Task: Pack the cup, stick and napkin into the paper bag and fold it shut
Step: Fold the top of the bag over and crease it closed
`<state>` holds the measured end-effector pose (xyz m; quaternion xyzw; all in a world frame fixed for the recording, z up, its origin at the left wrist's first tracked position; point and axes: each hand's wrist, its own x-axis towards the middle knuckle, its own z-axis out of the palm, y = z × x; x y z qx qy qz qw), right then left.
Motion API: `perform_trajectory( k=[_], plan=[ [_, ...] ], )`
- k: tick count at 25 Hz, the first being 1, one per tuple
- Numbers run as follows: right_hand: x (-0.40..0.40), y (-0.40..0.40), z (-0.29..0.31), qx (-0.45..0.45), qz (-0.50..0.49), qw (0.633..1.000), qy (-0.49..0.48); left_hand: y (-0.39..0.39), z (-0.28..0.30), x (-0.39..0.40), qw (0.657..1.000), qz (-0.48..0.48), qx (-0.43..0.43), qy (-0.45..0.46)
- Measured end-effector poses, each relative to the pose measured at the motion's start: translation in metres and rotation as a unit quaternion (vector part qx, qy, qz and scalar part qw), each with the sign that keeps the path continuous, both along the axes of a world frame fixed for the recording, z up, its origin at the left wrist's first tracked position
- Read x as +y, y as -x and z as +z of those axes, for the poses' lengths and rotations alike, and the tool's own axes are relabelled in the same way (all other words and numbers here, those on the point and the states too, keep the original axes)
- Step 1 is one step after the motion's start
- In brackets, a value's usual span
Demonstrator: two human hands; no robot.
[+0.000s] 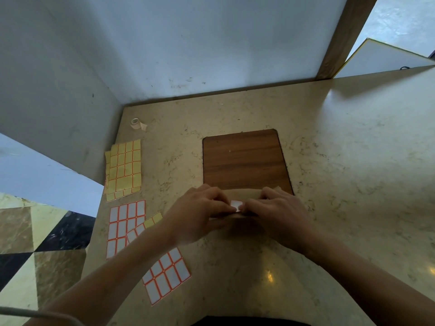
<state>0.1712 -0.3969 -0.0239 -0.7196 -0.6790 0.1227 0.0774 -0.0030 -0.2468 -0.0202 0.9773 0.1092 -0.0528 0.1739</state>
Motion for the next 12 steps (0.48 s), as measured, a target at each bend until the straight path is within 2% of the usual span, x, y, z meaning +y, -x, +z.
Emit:
perform_trajectory(
  k=[3,6,9,12],
  plan=[
    [0.002,0.001,0.003,0.024,-0.031,0.999,0.015,0.006,-0.010,-0.010,0.997,0.042,-0.069,-0.014],
    [0.004,0.001,0.004,0.050,-0.060,0.997,-0.010,0.006,-0.015,-0.014,0.992,0.045,-0.111,-0.032],
    [0.001,0.001,0.000,0.007,0.025,0.999,-0.035,0.006,-0.017,-0.015,0.991,0.042,-0.117,-0.052],
    [0.000,0.001,-0.001,-0.006,0.029,0.996,-0.081,0.003,-0.013,-0.015,0.993,0.067,-0.092,-0.013]
  ],
)
